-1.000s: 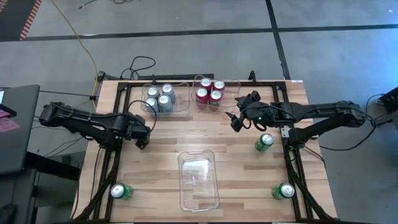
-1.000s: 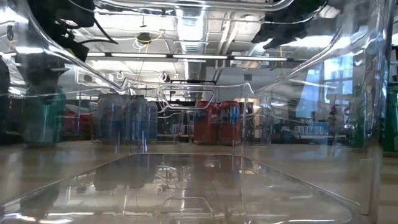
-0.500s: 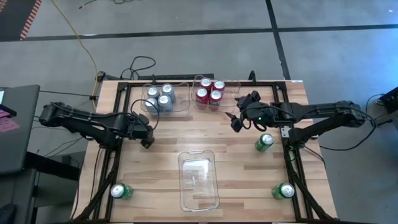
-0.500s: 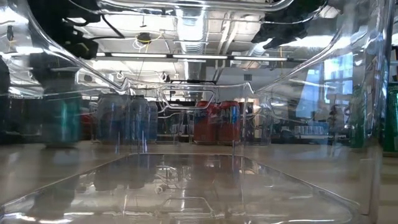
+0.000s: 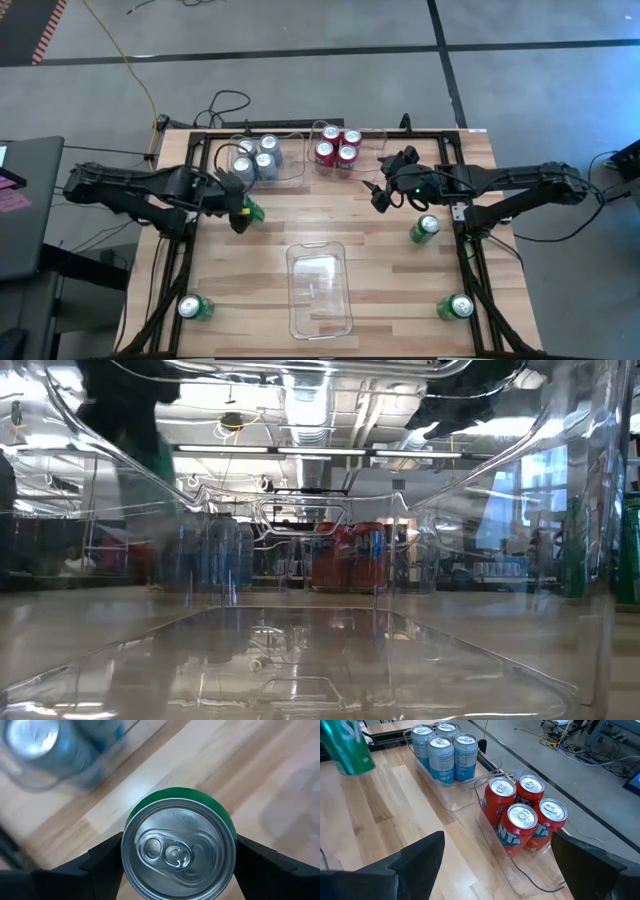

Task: Sort soda cans
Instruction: Put the top left green soda can into the bottom transparent bin

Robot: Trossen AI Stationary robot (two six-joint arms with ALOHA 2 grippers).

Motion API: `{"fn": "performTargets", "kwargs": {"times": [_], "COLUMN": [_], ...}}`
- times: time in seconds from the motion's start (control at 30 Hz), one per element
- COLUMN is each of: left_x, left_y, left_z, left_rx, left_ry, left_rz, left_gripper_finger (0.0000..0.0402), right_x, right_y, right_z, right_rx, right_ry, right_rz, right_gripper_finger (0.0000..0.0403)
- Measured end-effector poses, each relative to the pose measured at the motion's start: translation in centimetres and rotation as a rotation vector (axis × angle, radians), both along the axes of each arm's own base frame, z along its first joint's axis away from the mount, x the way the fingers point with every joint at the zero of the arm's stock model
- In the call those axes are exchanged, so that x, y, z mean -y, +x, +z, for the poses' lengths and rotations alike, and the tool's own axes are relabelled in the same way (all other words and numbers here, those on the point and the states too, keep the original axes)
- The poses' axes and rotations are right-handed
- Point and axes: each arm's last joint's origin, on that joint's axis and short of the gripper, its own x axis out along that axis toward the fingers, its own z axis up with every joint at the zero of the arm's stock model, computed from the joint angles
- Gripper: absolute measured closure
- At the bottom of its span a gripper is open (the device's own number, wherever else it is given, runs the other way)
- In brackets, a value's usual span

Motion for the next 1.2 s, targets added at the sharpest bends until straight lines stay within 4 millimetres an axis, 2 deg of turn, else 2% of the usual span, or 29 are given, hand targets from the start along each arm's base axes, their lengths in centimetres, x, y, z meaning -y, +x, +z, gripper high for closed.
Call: {"fn": "performTargets", "kwargs": {"times": [0.17, 0.27, 0.53, 0.73, 0.93, 1.2], "left_x": [0.8, 1.5, 3.8, 6.4, 9.0, 11.4], "left_y": [1.3, 2.7, 8.2, 11.7, 14.2, 15.9], "left_z": [3.0, 4.4, 5.7, 6.6, 6.1, 3.2], "left_rx": [0.06, 0.075, 0.034, 0.039, 0.021, -0.07], "left_ry": [0.023, 0.041, 0.07, 0.078, 0.098, 0.112], "left_rz": [-0.103, -0.166, -0.32, -0.444, -0.533, -0.598], "left_gripper_finger": [0.0101, 0.0101, 0.0101, 0.01, 0.0098, 0.0097], "right_x": [0.0, 0.0, 0.0, 0.0, 0.0, 0.0], "right_y": [0.0, -0.1, -0.1, -0.3, -0.4, -0.6], "right_z": [0.0, -0.1, -0.2, -0.4, -0.5, -1.0], "right_rx": [-0.003, -0.011, -0.025, -0.06, -0.063, -0.079], "right_ry": [0.0, 0.0, 0.0, -0.001, -0.001, 0.024], "right_rz": [0.0, 0.0, 0.0, -0.001, -0.001, -0.023], "right_gripper_finger": [0.0023, 0.0023, 0.0023, 0.0023, 0.0023, 0.0023]}}
